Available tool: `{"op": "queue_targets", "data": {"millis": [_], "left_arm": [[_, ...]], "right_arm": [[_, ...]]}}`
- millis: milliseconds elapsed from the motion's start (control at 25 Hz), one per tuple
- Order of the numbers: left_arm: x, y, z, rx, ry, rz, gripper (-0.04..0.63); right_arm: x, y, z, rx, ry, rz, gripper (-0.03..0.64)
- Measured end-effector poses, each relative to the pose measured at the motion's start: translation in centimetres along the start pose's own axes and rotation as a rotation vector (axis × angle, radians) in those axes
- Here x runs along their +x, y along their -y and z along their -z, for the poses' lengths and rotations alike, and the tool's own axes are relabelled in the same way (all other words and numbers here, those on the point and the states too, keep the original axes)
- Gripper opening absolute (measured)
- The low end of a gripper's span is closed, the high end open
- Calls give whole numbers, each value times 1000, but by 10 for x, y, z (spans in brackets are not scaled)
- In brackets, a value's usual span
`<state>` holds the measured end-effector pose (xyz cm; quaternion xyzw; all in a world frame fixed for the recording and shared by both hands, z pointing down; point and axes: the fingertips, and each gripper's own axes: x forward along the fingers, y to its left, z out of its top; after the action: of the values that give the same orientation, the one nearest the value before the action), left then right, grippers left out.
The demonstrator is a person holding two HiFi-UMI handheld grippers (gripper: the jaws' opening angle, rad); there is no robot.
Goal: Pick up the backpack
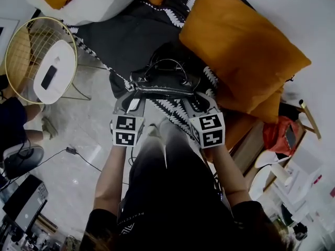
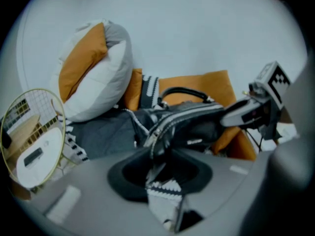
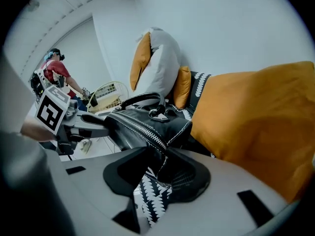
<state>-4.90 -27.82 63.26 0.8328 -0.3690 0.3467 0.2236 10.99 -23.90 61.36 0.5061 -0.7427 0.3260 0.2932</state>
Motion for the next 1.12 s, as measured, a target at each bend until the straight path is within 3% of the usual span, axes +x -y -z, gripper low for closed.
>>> {"op": "queue_targets", "data": {"millis": [520, 1120], "left_arm": [[-52, 10, -34, 3, 106, 8, 114], [-135, 12, -90, 52, 259, -9, 112]], "right_arm": [[-46, -17, -26, 61, 92, 24, 110], [-114, -49, -86, 19, 263, 30, 110]]}}
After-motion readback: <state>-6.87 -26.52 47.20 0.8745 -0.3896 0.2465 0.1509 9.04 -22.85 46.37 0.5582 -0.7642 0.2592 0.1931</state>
